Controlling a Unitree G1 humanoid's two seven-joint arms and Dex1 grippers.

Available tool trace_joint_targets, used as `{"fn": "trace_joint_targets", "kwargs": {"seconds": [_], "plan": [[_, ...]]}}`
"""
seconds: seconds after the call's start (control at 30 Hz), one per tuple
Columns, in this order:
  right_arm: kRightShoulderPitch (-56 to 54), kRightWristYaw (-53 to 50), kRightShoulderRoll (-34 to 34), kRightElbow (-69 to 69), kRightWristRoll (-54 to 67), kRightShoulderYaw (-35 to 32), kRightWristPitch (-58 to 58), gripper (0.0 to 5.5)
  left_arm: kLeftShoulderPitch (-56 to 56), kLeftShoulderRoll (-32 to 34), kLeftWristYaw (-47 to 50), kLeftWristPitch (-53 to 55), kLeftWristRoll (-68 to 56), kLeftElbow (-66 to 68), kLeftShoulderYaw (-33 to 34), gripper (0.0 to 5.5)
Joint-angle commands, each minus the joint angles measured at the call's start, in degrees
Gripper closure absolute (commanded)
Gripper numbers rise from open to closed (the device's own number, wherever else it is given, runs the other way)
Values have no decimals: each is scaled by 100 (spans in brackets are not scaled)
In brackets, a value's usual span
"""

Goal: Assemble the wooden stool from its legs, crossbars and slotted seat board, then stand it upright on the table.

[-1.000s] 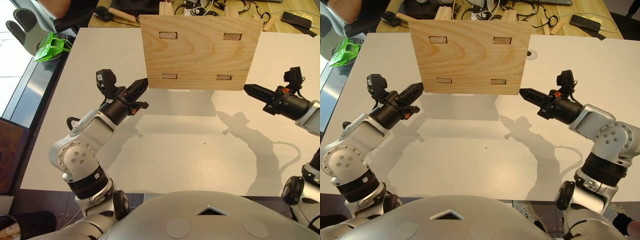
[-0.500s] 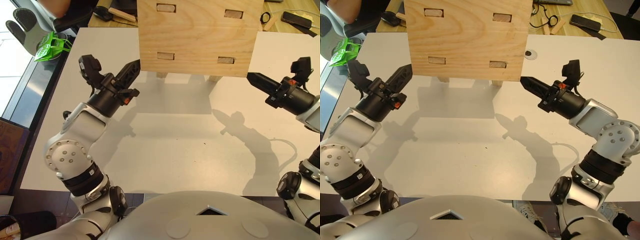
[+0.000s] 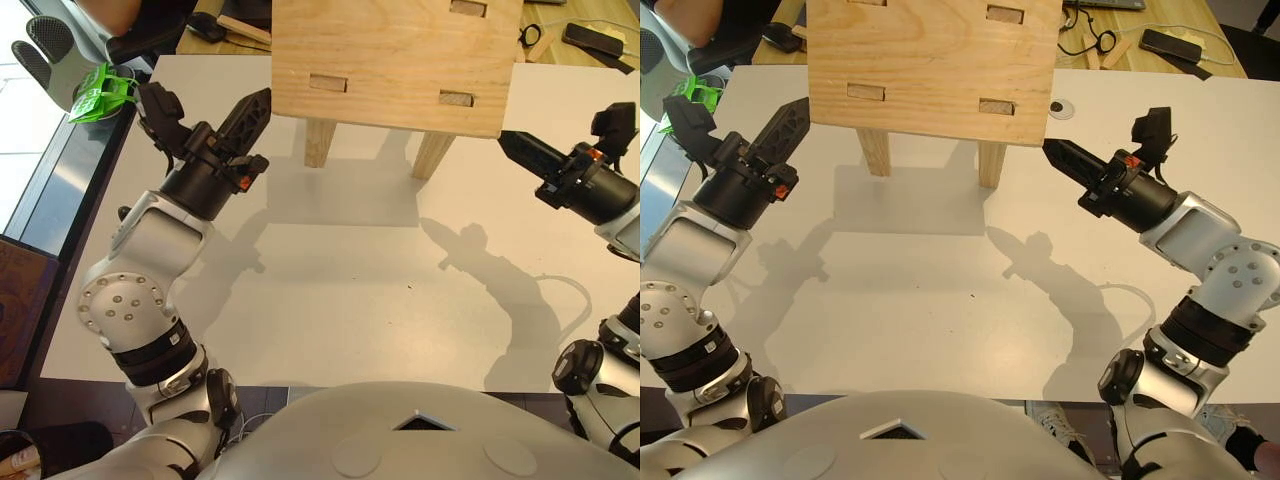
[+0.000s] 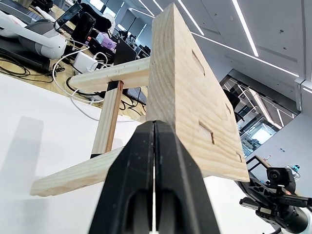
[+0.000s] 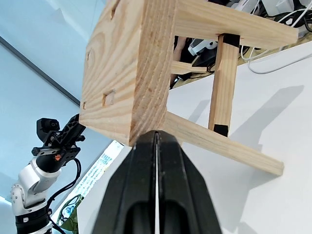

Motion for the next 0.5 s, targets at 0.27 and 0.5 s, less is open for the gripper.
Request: {"fn": "trace_joint_targets", "kwargs": {"seconds": [0.27,0.5], "plan": [[-152,141,131,-184,1040,696,81,550,-102,165,-167,137,-846,-175,-1082,549],[296,489,-236,-86,104,1147,-706,550,279,459,-329,-227,291,135,-1196,549]]}}
